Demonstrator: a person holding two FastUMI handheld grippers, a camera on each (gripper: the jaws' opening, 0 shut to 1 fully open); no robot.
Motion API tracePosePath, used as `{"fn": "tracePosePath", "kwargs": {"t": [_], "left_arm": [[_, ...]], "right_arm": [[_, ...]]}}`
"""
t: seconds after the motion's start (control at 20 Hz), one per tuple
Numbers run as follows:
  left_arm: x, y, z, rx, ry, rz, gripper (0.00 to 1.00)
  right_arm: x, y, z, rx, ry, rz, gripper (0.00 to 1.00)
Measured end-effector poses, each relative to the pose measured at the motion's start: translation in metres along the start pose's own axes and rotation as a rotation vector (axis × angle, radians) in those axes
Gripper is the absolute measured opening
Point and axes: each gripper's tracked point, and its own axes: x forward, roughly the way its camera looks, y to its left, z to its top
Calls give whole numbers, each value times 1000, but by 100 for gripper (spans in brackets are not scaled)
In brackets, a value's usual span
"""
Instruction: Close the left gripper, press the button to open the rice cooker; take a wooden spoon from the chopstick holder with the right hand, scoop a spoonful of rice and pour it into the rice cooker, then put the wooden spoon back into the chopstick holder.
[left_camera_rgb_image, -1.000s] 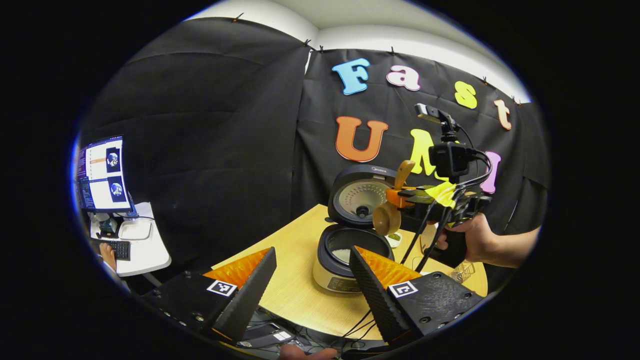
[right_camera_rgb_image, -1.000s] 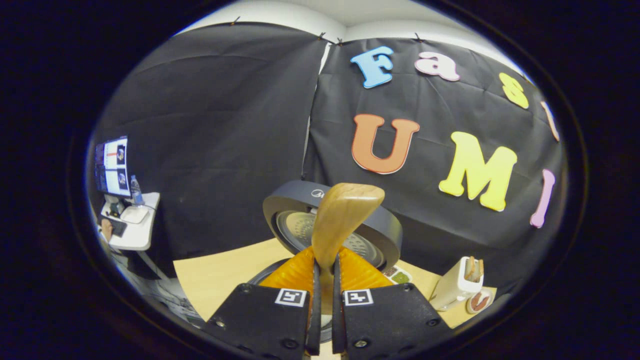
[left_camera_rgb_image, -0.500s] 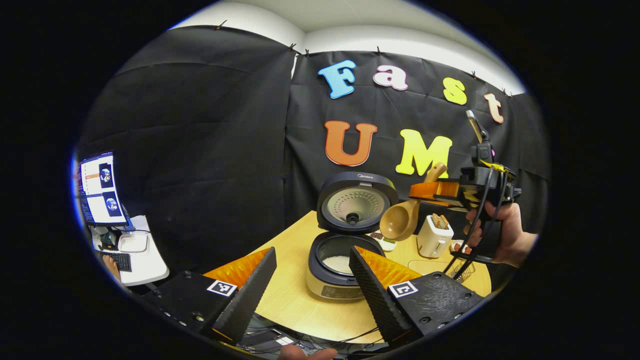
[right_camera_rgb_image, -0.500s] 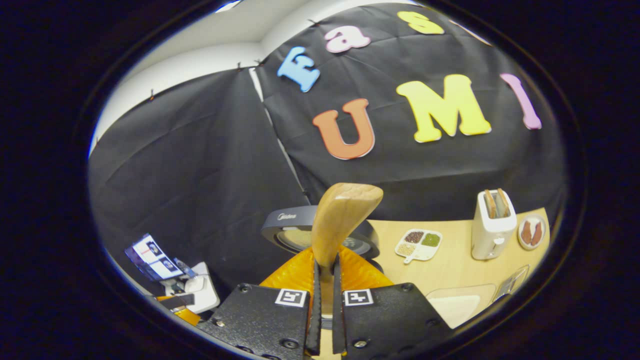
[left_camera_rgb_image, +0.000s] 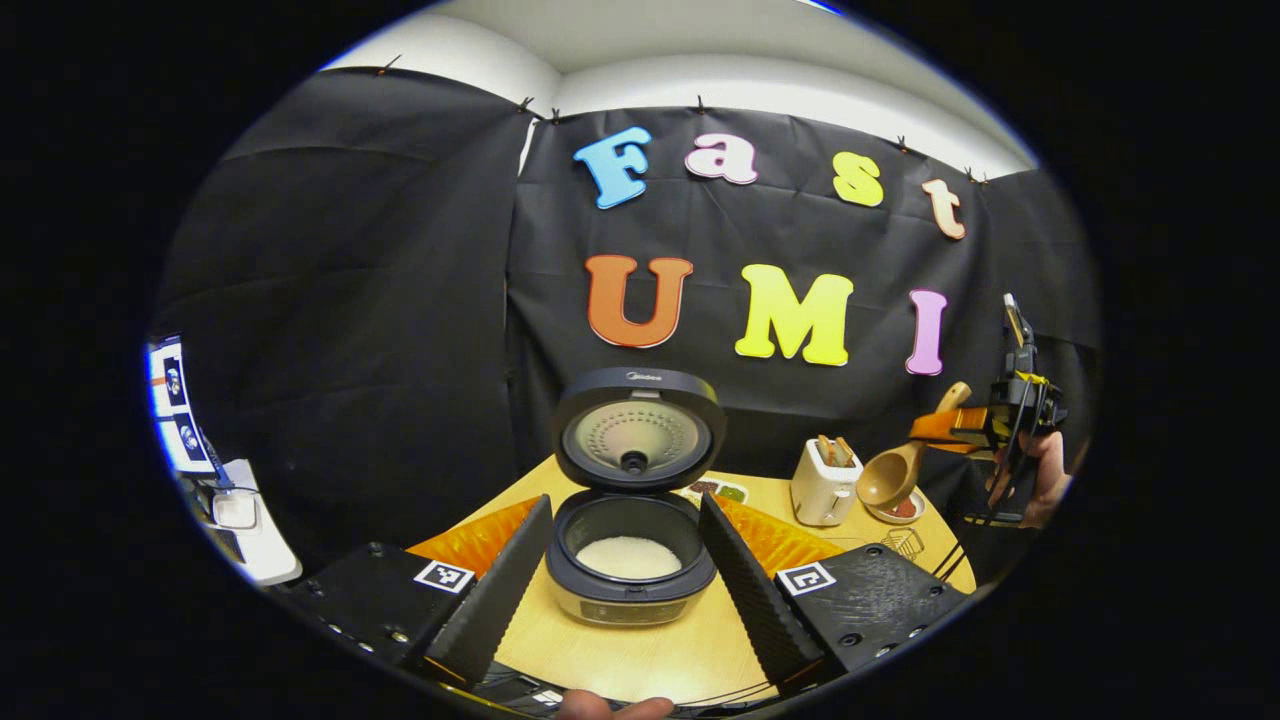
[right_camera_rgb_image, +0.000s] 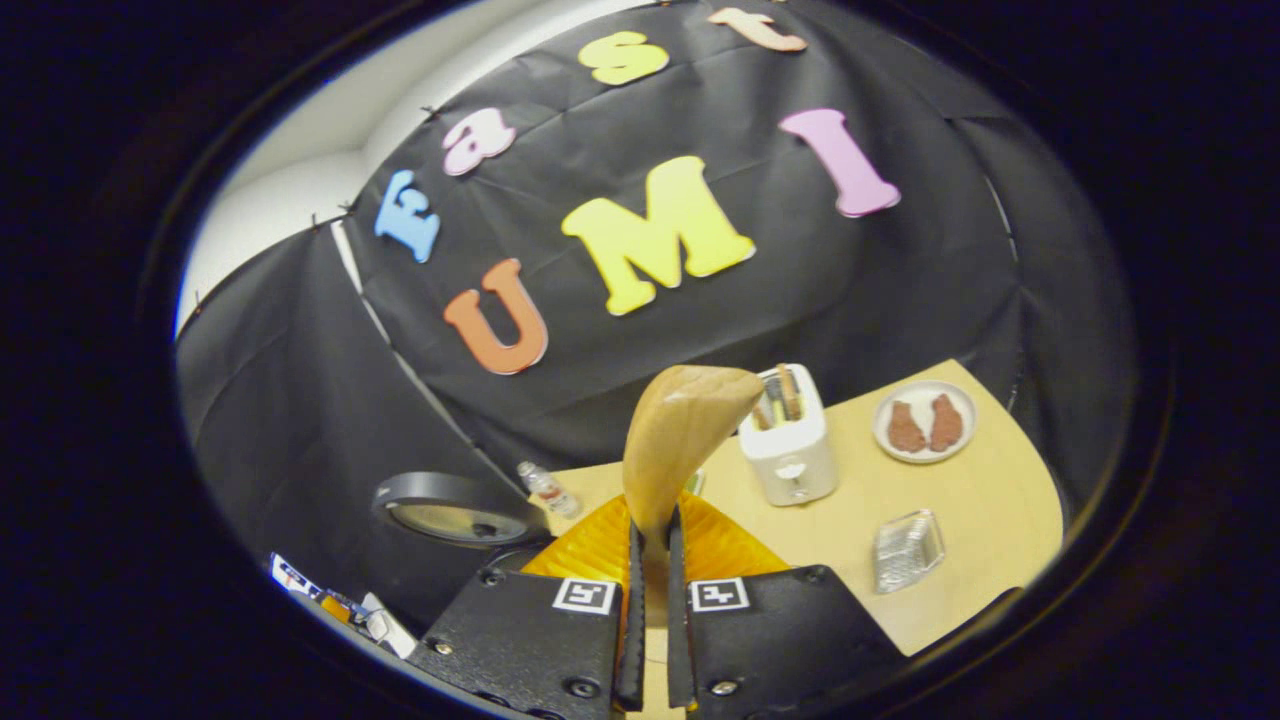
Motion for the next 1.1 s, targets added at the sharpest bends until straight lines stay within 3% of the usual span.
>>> {"fn": "tracePosePath", "kwargs": {"t": [0.25,0.45,0.75,1.1], "left_arm": [[27,-33,10,-23,17,-43,95],[41,-43,12,-37,34,-25,95],[53,-48,18,-39,46,23,95],[60,-48,17,-19,67,51,95]], "right_arm": [[-4,-118,4,-1,-5,-191,14],[13,-175,-4,10,29,-259,14],[50,-218,-21,-57,74,-291,14],[76,-234,-55,-74,124,-286,14]]}}
